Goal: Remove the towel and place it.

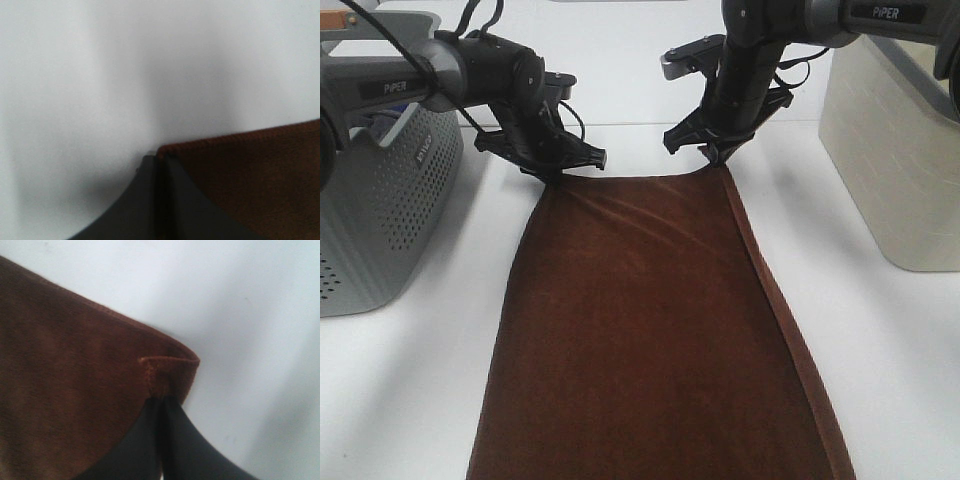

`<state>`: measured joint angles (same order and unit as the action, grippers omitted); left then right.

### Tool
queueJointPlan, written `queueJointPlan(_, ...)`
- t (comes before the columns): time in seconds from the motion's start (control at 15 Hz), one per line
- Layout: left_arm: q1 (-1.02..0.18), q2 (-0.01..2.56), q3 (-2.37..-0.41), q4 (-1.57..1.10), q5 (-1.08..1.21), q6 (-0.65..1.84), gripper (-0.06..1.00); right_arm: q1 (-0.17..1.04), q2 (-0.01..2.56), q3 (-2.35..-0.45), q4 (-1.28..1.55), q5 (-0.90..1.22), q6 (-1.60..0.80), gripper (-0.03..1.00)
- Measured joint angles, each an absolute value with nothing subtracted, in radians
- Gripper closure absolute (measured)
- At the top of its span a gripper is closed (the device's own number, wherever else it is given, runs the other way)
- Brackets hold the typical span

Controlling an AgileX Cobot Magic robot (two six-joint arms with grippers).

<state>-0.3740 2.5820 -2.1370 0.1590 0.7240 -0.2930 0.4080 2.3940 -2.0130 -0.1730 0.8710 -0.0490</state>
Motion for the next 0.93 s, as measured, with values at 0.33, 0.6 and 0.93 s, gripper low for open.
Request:
queueJointPlan(0.33, -0.372, 2.568, -2.179, 0.270, 0.598, -0.303, 0.93, 0.407, 2.394, -2.013, -0.393, 0.710, 0.070, 0.97)
queueJointPlan(0.6, -0.334, 2.566, -2.194, 0.279, 0.417, -0.341, 0.93, 0.352, 2.394, -2.013, -0.498, 0.576, 0.155, 0.97)
queueJointPlan(0.93, -0.309, 2.575, -2.197, 0.329, 0.138, -0.341, 0.93, 0.305, 2.406, -2.013, -0.547, 0.325, 0.170, 0.97)
